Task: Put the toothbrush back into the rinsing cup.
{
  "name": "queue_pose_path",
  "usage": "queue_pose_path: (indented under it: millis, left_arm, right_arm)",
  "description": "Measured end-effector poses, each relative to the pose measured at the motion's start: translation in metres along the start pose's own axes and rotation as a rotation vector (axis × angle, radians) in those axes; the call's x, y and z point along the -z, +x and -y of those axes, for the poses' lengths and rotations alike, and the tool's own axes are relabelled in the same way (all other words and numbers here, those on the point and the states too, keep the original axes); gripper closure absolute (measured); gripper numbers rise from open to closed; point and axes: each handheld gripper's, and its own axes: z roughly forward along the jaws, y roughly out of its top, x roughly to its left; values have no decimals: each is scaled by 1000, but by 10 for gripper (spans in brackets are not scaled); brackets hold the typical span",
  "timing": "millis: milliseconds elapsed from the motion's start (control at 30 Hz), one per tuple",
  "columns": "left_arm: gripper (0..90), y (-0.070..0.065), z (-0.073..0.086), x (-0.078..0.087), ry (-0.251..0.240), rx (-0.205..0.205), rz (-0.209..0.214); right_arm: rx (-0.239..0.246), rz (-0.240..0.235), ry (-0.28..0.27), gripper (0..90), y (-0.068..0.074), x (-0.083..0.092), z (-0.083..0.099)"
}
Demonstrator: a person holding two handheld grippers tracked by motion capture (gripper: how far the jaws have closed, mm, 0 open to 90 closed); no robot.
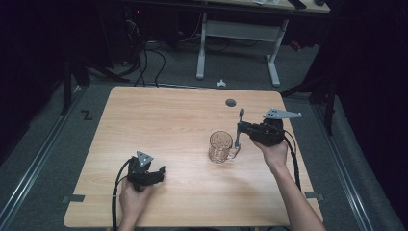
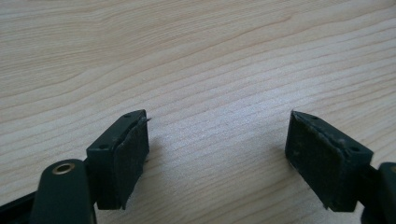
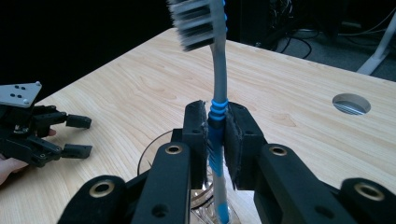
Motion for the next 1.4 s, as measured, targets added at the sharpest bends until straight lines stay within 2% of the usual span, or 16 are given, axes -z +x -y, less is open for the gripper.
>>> queue_pose_path:
  millis: [1400]
  left_arm:
    - [221, 0, 0, 0, 1, -1, 0]
  right_arm:
    - [0, 20, 49, 796, -3, -3, 16]
